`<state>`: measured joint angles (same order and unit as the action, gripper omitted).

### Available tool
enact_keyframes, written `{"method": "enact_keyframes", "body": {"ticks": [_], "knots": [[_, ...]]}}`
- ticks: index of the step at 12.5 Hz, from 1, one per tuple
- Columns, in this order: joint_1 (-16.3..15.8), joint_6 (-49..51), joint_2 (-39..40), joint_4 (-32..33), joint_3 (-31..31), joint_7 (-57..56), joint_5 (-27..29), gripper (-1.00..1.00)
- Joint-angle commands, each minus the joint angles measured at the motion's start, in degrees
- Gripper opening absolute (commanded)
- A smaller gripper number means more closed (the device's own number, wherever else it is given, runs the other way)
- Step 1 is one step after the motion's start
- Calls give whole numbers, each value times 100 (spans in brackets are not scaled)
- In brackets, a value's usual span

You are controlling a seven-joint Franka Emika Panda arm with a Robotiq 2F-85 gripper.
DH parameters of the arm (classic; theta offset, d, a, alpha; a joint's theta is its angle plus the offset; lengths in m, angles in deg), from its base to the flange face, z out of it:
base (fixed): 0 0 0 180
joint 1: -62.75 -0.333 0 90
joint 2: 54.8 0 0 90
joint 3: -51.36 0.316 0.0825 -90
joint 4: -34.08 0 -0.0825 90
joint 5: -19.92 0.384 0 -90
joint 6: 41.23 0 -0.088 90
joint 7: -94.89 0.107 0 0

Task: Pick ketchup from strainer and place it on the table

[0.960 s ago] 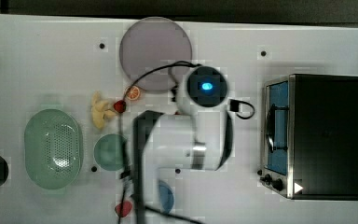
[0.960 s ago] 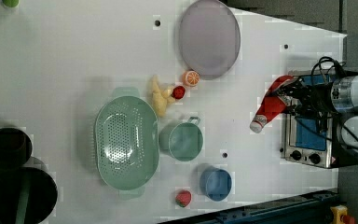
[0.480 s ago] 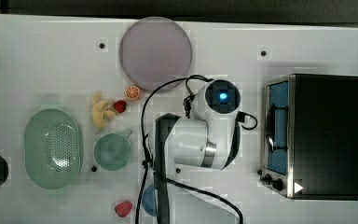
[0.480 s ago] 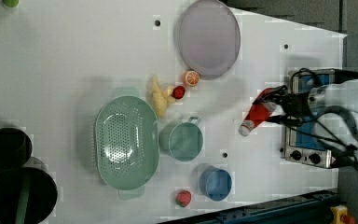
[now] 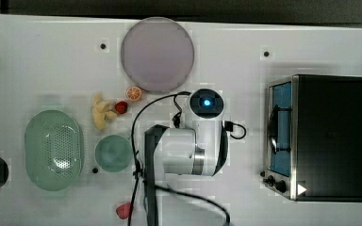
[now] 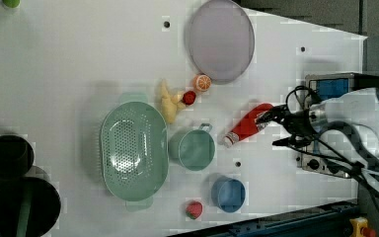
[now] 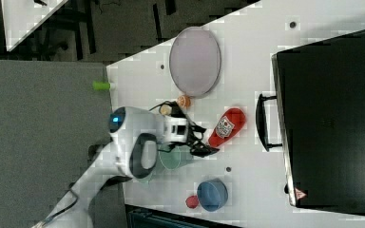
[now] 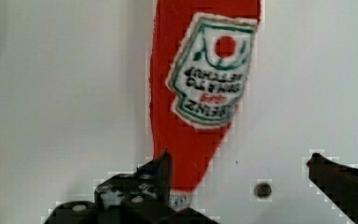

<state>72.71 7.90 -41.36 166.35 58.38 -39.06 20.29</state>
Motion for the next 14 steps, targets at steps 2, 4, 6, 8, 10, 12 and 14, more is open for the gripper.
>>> {"method": "enact_keyframes", "body": {"ticks": [2, 4, 6, 8, 10, 12, 14], "knots": [[-45, 1126, -1112, -1366, 121, -36, 55, 100], [-56, 1595, -1261, -1972, 191, -39, 50, 100], [-59, 2217, -1306, -2563, 270, -39, 49, 100], [-54, 2914, -1297, -3078, 290, -27, 48, 100], [-35, 3554, -1297, -3422, 267, -27, 48, 100], [-32, 3648, -1296, -3534, 216, -27, 42, 100], [-29, 3592, -1280, -3523, 167, -27, 42, 100]]}}
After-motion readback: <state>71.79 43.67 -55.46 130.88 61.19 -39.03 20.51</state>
